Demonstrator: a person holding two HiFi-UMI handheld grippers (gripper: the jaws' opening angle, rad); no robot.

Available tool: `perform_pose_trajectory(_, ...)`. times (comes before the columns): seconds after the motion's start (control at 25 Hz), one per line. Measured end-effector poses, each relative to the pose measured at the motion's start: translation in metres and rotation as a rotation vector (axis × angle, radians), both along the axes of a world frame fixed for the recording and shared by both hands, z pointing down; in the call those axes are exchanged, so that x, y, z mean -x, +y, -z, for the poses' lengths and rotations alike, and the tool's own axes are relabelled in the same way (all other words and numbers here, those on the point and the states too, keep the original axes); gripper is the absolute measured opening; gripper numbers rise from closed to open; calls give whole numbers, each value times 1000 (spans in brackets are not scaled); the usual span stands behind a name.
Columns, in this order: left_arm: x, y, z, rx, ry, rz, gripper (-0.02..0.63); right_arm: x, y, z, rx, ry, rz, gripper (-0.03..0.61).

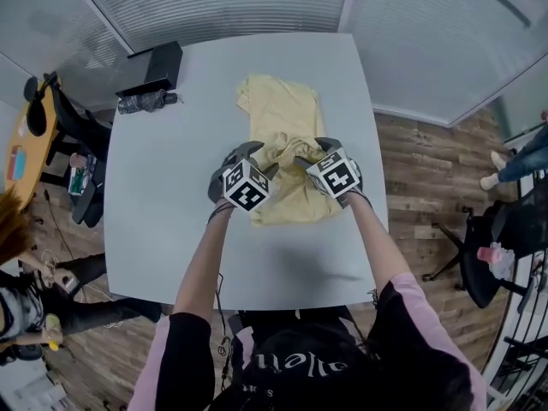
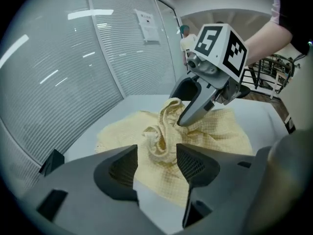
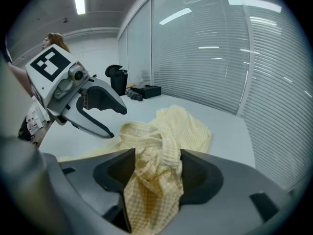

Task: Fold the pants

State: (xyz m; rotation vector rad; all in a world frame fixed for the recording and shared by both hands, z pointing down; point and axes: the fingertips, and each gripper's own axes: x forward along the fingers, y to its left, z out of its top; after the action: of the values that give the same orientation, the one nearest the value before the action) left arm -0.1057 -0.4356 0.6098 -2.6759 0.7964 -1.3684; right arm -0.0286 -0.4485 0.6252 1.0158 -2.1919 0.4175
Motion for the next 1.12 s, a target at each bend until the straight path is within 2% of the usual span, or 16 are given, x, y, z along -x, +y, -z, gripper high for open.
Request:
perform_pose_trajectory(0.24, 3, 18, 24, -38, 28, -9, 249, -2, 15, 33, -62, -71, -24, 265)
perform_pose_trajectory(0.48, -7, 52, 53, -45, 160, 17, 249, -5, 47, 79, -145, -178, -54, 265)
perform_pose_trajectory(0.8, -20, 107, 96, -36, 336, 64, 247, -4, 113, 116, -184, -283, -40, 253)
perform_pose_trajectory(1.12, -24, 176, 113, -22, 410, 107, 247, -14, 177, 136, -212, -371, -83, 204)
